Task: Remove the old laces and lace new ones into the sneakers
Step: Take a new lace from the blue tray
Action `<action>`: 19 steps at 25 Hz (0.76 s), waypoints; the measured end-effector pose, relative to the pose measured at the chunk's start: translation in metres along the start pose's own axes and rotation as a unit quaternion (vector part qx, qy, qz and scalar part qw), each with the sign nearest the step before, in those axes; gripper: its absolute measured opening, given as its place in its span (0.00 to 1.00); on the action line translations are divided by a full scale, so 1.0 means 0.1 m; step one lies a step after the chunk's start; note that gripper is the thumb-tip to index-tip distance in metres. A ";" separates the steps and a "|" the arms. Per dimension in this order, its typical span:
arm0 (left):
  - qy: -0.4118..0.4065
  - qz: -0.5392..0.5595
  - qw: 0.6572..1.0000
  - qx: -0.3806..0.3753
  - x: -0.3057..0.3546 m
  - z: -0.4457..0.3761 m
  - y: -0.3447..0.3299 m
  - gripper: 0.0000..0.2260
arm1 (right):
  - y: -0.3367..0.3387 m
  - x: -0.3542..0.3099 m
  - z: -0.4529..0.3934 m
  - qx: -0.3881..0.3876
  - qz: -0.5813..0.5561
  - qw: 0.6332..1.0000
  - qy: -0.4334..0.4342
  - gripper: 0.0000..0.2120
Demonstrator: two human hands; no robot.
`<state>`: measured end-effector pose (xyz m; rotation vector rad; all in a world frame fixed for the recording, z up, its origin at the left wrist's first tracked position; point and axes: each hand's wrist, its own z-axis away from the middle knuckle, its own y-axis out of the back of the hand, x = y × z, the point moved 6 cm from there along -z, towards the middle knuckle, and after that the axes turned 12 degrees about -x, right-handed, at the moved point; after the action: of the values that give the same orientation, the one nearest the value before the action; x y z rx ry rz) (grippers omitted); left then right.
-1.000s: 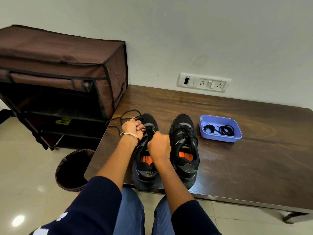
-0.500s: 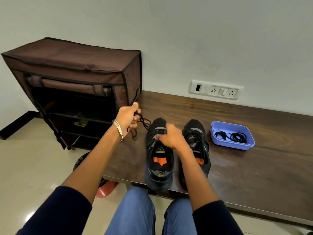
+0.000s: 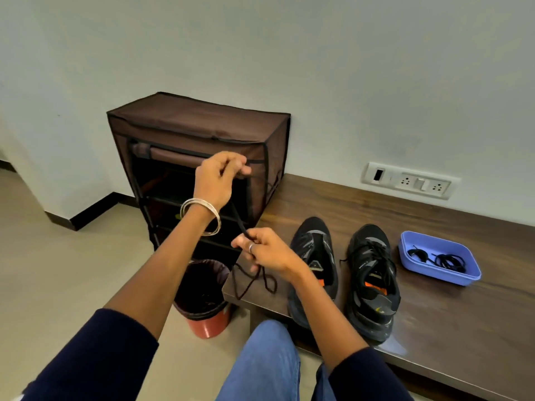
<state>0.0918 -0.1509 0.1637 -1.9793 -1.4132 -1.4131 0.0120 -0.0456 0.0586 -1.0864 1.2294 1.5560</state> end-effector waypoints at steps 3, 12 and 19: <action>0.065 -0.272 0.947 -0.157 -0.42 0.24 0.13 0.09 | 0.40 -0.34 0.06 0.130 0.019 0.989 0.074 0.10; 0.128 0.209 0.953 -0.175 -0.38 0.62 -0.28 0.09 | 0.26 -0.83 -0.56 0.157 -0.260 0.944 0.131 0.11; 0.172 0.203 0.961 -0.079 -0.85 0.64 0.21 0.08 | 0.37 -0.58 -0.79 0.151 -0.346 0.923 0.076 0.13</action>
<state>0.1418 -0.1587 0.0677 -1.8556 -0.7157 -1.6070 0.0013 -0.1347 0.1119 -1.2649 0.9822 0.7311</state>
